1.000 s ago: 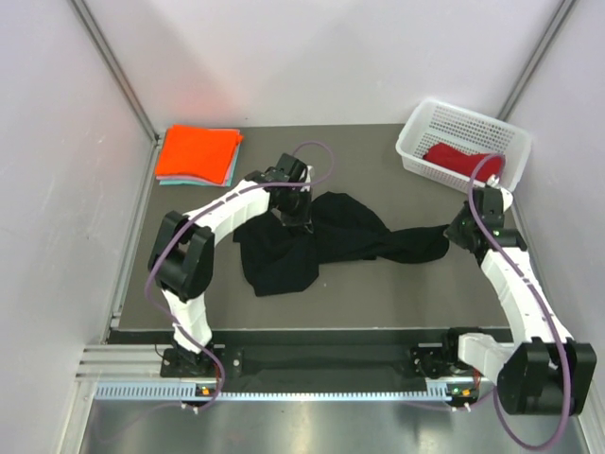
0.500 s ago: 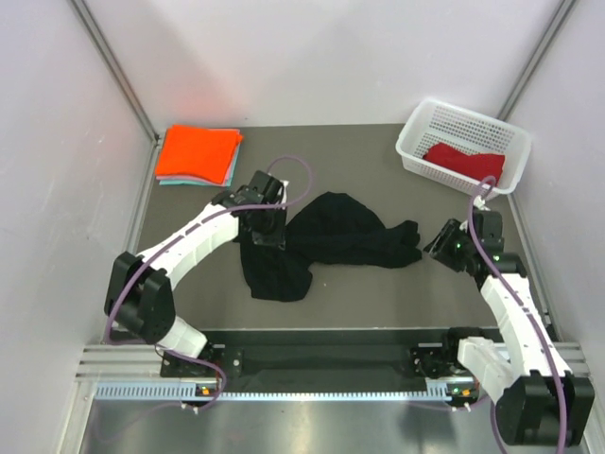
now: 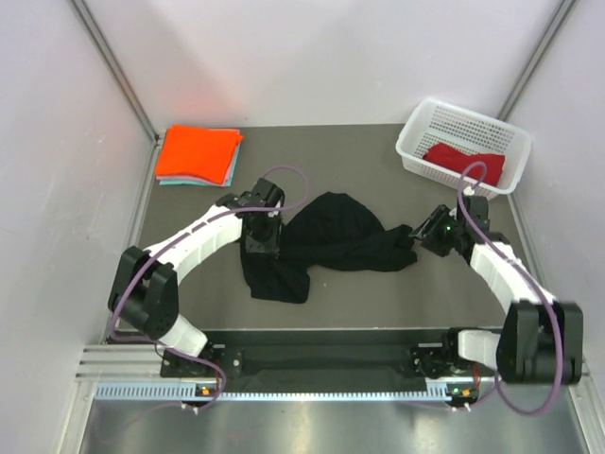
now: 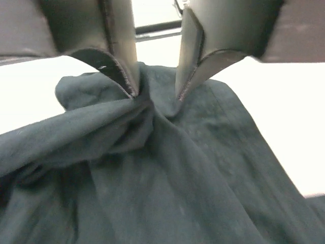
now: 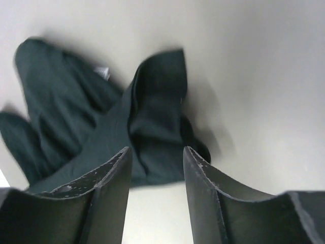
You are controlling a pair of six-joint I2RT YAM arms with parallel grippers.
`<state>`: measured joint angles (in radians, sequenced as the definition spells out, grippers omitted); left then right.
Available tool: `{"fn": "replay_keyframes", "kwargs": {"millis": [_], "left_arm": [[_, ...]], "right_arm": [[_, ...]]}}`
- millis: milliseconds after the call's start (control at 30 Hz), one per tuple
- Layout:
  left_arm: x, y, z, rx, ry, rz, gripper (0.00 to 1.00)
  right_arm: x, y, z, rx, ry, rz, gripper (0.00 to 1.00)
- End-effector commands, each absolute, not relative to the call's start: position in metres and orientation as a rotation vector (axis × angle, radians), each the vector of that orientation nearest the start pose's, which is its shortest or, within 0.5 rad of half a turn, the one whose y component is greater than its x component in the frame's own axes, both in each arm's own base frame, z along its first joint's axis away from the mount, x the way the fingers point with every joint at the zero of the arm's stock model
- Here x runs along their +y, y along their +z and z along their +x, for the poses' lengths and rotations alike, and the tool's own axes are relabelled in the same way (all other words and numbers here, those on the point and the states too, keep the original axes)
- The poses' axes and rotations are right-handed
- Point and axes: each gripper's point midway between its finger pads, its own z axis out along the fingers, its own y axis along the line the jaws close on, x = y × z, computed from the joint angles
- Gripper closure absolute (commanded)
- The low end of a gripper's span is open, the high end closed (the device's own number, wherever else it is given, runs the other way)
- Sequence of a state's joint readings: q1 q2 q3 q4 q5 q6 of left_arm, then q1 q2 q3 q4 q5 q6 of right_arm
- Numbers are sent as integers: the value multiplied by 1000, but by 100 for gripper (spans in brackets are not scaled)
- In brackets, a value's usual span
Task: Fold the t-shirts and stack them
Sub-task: Flatten the tshirt out
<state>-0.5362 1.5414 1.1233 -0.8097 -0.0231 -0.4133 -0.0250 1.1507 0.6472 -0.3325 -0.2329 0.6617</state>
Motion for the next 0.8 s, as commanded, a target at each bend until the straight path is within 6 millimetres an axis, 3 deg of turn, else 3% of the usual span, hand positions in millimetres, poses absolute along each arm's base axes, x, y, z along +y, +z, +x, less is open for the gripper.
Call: {"fn": "replay_keyframes", "kwargs": {"millis": [0,133,167,267,400,533,767], "left_arm": [[-172,120,287,2694,-191,96,57],[-187,147,285,2602,-352,129,50],[-201,151,278,2593,-472,177,50],[-211,142,260,2577,-569,227,50],[-214,103,235,2702,-580,204,46],[-217,80,227,2745,-568,155,36],[-234,59,218,2753,-669,112,31]], "right_arm": [[60,103,342,2267,631,747,55],[56,79,356,2293,617,755,54],[55,73,355,2301,617,756,53],[47,63,359,2286,595,755,52],[43,57,368,2268,613,735,50],[46,45,373,2286,634,731,49],[53,28,374,2289,696,753,50]]}}
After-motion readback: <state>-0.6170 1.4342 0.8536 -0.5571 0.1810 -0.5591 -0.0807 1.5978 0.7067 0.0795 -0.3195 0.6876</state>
